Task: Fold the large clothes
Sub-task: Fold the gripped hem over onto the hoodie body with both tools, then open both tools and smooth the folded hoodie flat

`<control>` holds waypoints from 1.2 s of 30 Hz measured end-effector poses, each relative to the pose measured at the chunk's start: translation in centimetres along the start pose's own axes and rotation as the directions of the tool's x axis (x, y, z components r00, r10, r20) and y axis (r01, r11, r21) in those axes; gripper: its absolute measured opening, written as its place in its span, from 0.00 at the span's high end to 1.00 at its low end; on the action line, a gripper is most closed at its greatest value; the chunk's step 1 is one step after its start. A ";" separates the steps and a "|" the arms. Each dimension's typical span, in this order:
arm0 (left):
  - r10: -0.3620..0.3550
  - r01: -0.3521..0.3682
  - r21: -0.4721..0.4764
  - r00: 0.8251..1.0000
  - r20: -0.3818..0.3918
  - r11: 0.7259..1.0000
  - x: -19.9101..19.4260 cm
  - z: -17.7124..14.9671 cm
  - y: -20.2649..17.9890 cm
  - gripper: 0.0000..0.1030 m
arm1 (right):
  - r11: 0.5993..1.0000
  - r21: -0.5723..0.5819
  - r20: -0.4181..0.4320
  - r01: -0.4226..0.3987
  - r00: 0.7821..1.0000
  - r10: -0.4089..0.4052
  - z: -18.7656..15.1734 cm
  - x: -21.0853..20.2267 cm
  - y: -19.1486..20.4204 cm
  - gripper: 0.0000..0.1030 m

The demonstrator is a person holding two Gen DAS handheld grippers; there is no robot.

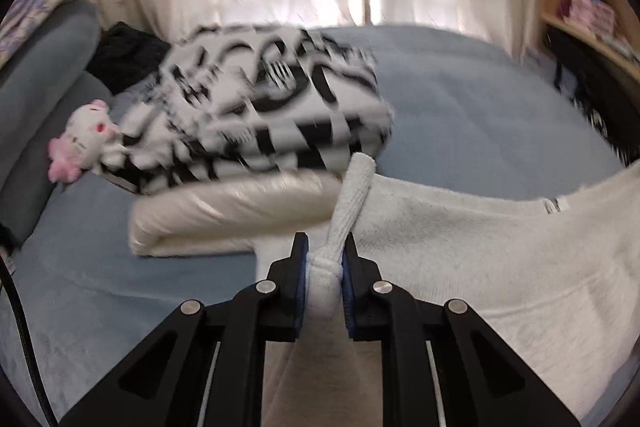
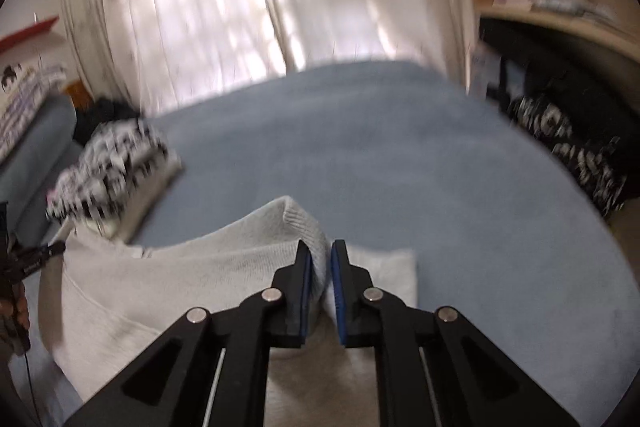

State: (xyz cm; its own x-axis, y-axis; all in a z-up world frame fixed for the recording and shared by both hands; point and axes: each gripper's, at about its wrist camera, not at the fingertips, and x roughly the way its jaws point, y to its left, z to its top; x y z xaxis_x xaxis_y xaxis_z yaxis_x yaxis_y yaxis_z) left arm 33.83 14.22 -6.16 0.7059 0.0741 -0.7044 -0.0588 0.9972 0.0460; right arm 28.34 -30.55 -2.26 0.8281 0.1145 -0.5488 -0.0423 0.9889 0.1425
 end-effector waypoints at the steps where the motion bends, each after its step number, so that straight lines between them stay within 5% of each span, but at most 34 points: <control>1: 0.015 -0.015 -0.007 1.000 0.017 1.000 -0.5 0.5 -0.2 0.88 | 1.000 -0.005 0.030 0.008 1.000 -0.007 0.6 -0.7 0.4 0.91; 4: 0.076 -0.075 -0.009 0.996 0.052 0.997 -0.3 1.2 -1.1 0.88 | 0.998 -0.023 0.066 0.061 0.996 -0.060 1.9 -0.1 1.3 0.91; 11: 0.174 -0.177 -0.017 0.979 -0.109 0.984 8.0 -2.1 -2.2 0.88 | 0.977 0.022 -0.193 0.212 0.960 -0.204 -1.6 12.0 -1.1 0.96; 15: 0.194 -0.194 0.017 0.975 -0.111 0.981 9.8 -3.6 -2.7 0.88 | 0.964 -0.065 -0.204 0.256 0.943 -0.264 -3.7 14.1 0.2 0.96; 19: 0.156 -0.157 0.003 0.980 -0.121 0.988 9.4 -3.6 -2.5 0.86 | 0.970 -0.040 -0.230 0.240 0.942 -0.242 -3.0 14.3 -0.2 0.94; 23: 0.082 -0.085 -0.018 0.987 -0.138 0.996 7.4 -2.9 -1.6 0.70 | 0.979 -0.060 -0.245 0.193 0.948 -0.202 -2.0 12.4 0.7 0.86; 28: 0.063 -0.066 -0.049 0.996 -0.063 0.997 2.4 -1.4 -1.5 0.70 | 0.991 -0.043 -0.201 0.128 0.970 -0.134 -0.9 7.7 3.4 0.86; 33: -0.067 0.066 -0.079 0.998 0.000 0.995 -1.1 -0.8 -5.8 0.70 | 0.999 0.014 -0.161 -0.042 0.986 0.044 -0.7 4.8 8.5 0.82; 36: -0.122 0.120 -0.085 0.993 -0.008 0.989 -0.6 -1.4 -9.4 0.70 | 0.996 -0.017 -0.160 -0.088 0.984 0.084 -1.8 5.4 12.4 0.76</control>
State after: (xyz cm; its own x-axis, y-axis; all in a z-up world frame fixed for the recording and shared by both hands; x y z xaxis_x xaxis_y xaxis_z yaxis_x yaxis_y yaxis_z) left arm 32.94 4.81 -7.20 0.7019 -0.0478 -0.7107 -0.0332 0.9945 -0.0997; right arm 31.24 -17.46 -4.91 0.7217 0.2110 -0.6593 -0.1247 0.9764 0.1761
